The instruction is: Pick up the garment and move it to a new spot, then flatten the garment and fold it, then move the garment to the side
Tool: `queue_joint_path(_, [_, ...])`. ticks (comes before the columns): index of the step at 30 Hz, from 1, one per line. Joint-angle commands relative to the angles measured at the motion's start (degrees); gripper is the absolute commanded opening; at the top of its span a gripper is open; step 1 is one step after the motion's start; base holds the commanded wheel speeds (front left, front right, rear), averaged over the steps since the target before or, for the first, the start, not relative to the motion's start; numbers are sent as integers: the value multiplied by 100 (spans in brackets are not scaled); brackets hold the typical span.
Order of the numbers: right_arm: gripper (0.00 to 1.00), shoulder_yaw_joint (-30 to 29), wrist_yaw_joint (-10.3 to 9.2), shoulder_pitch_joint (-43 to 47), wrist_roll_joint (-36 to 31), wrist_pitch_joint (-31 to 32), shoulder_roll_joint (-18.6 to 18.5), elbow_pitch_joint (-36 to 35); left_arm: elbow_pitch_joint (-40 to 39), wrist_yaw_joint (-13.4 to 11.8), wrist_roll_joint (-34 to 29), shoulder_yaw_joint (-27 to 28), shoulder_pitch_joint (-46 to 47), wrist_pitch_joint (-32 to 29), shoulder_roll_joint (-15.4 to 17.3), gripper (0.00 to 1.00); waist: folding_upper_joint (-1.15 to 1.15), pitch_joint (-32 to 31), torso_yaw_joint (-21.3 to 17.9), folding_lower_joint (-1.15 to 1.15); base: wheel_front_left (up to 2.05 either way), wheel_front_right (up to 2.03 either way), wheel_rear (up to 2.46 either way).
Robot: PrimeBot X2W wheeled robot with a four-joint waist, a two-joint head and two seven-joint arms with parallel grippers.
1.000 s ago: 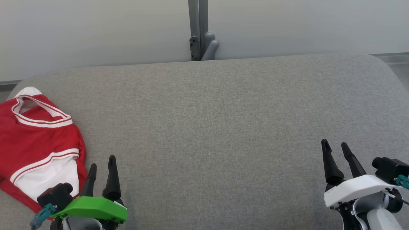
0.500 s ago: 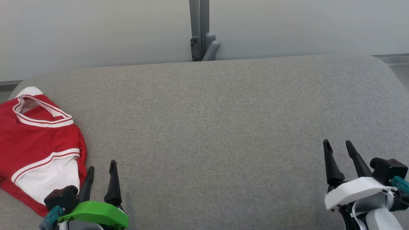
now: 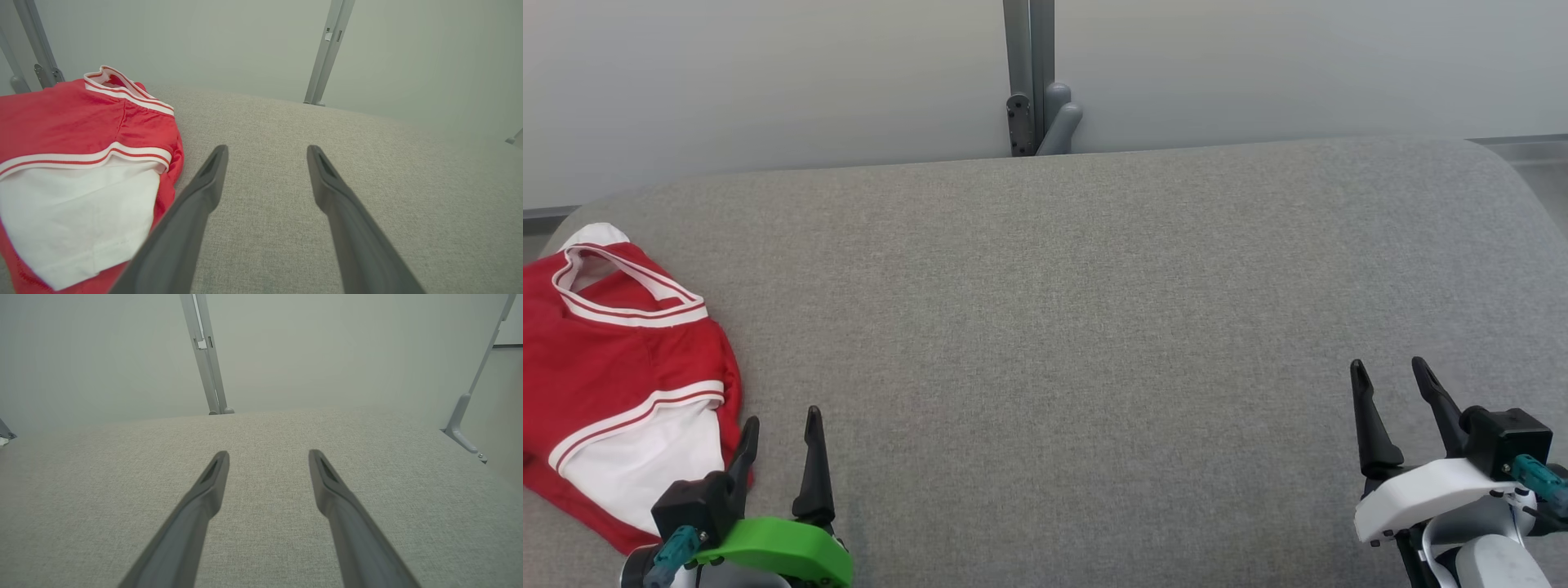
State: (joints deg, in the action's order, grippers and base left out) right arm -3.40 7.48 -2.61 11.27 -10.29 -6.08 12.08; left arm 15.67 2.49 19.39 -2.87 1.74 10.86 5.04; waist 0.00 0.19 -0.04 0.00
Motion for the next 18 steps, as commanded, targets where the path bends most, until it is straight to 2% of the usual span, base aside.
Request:
queue_joint_path(1, [100, -46, 1, 3, -181, -66, -18, -18, -52, -30, -187, -5, -44, 65, 58, 100, 0, -6, -5, 0, 0, 0, 0])
queue_joint_path(18, [100, -157, 2, 74, -863, -287, -42, 26, 40, 64, -977, 65, -89, 260, 27, 100, 0, 7, -47, 0, 0, 0, 0])
